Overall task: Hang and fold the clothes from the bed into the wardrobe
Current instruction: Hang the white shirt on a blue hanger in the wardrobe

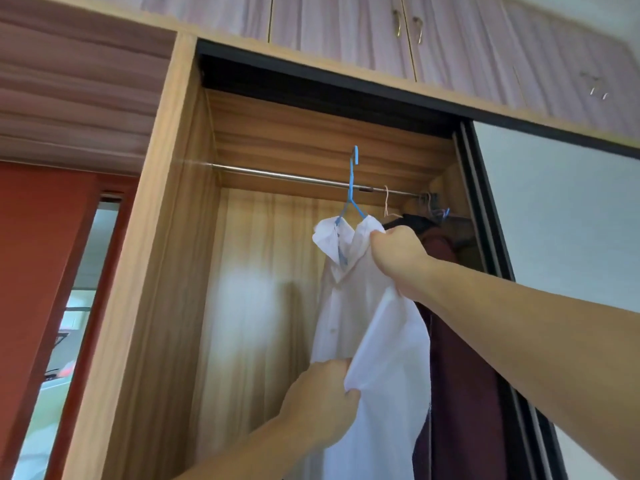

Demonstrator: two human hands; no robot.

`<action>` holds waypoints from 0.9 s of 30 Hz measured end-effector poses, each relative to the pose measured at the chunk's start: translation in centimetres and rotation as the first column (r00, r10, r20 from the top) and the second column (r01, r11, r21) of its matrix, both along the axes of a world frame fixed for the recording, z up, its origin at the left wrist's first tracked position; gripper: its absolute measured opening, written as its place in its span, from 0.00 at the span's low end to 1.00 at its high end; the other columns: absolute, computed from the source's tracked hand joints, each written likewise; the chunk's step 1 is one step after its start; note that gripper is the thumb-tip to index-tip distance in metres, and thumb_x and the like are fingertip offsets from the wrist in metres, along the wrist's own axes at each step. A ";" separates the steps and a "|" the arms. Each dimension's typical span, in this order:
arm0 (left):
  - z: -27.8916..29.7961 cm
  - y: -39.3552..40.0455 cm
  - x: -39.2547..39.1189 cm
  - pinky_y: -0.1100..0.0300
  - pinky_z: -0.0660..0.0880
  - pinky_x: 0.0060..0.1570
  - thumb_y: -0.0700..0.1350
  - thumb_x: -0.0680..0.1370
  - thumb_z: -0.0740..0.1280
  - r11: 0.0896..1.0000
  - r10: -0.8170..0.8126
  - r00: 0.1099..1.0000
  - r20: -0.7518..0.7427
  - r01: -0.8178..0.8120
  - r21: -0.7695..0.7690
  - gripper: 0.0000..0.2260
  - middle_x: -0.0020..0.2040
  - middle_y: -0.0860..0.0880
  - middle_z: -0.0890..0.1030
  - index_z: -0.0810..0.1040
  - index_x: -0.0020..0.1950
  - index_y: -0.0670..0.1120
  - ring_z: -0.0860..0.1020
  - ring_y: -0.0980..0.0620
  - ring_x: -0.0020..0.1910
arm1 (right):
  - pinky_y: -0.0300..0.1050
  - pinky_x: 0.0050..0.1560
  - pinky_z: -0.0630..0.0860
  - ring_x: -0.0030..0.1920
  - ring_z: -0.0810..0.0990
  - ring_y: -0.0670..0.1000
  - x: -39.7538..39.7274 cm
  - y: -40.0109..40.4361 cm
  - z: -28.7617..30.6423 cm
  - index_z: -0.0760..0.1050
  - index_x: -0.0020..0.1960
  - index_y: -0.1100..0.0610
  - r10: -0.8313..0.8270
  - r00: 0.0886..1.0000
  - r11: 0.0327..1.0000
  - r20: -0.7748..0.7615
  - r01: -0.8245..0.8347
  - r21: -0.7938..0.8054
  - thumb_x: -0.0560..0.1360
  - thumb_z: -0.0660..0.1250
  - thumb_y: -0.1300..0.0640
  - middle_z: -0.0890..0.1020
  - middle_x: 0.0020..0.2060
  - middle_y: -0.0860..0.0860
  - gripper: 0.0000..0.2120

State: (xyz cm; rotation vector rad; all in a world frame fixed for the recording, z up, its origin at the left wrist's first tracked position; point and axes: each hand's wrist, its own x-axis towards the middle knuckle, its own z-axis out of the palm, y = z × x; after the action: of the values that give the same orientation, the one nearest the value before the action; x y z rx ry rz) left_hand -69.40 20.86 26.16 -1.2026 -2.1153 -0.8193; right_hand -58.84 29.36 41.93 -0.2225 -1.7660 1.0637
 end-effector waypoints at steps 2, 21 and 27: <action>-0.2 0.0 -2.2 0.53 0.77 0.49 0.53 0.77 0.62 0.999 0.020 0.999 -0.028 -0.021 -0.050 0.11 0.49 0.48 0.83 0.78 0.52 0.49 0.80 0.45 0.51 | 0.41 0.34 0.64 0.37 0.71 0.51 -2.3 -0.4 -0.1 0.72 0.61 0.64 0.014 1.000 1.000 -0.007 -0.014 -0.017 0.81 0.56 0.54 0.72 0.39 0.53 0.16; 2.3 2.6 -23.4 0.77 0.67 0.51 0.44 0.78 0.66 0.992 0.075 0.986 0.151 -0.089 0.088 0.18 0.56 0.57 0.78 0.69 0.61 0.65 0.75 0.59 0.58 | 0.45 0.38 0.70 0.35 0.72 0.50 -20.1 5.3 4.0 0.73 0.47 0.60 0.192 0.972 0.969 -0.137 -0.166 0.181 0.81 0.54 0.52 0.74 0.35 0.52 0.14; 6.0 0.4 -27.3 0.61 0.75 0.46 0.44 0.76 0.57 0.965 0.259 0.965 0.040 -0.257 -0.042 0.12 0.44 0.55 0.82 0.77 0.38 0.57 0.80 0.54 0.47 | 0.49 0.45 0.75 0.44 0.78 0.57 -24.5 6.6 5.7 0.76 0.53 0.65 0.194 0.972 0.972 -0.131 -0.173 0.157 0.79 0.57 0.55 0.79 0.45 0.58 0.15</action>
State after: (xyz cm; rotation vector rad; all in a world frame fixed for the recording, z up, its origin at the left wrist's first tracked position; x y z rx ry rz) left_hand -96.71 21.26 32.13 -0.9063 -2.2720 -0.6986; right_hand -83.34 35.99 47.64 0.1091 -1.7467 1.0485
